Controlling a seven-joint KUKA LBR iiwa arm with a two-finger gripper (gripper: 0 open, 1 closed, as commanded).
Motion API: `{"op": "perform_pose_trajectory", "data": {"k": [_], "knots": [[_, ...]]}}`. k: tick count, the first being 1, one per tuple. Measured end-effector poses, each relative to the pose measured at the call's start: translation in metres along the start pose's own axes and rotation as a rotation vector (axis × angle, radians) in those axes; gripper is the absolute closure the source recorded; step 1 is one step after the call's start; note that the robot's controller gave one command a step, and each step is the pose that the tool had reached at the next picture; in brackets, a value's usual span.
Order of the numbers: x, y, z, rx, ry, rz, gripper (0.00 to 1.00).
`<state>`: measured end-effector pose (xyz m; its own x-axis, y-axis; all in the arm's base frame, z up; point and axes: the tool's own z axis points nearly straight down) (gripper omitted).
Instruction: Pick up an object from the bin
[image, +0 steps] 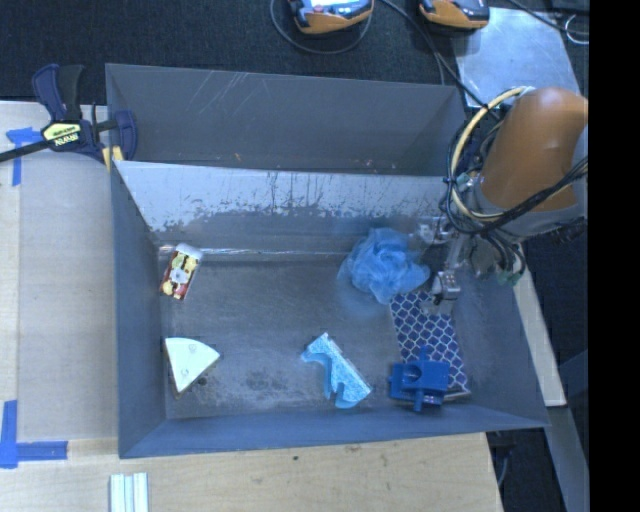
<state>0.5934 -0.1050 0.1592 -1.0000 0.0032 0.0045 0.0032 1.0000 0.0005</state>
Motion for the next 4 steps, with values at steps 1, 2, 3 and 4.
{"op": "perform_pose_trajectory", "data": {"k": [1, 2, 3, 4], "knots": [[-0.002, 0.000, -0.005, 0.001, -0.009, -0.003, 0.00], [0.001, 0.082, 0.057, -0.003, -0.002, 0.106, 0.00], [-0.003, 0.047, 0.078, 0.001, -0.023, -0.076, 1.00], [-0.002, 0.047, 0.079, 0.001, -0.022, -0.077, 1.00]]}}
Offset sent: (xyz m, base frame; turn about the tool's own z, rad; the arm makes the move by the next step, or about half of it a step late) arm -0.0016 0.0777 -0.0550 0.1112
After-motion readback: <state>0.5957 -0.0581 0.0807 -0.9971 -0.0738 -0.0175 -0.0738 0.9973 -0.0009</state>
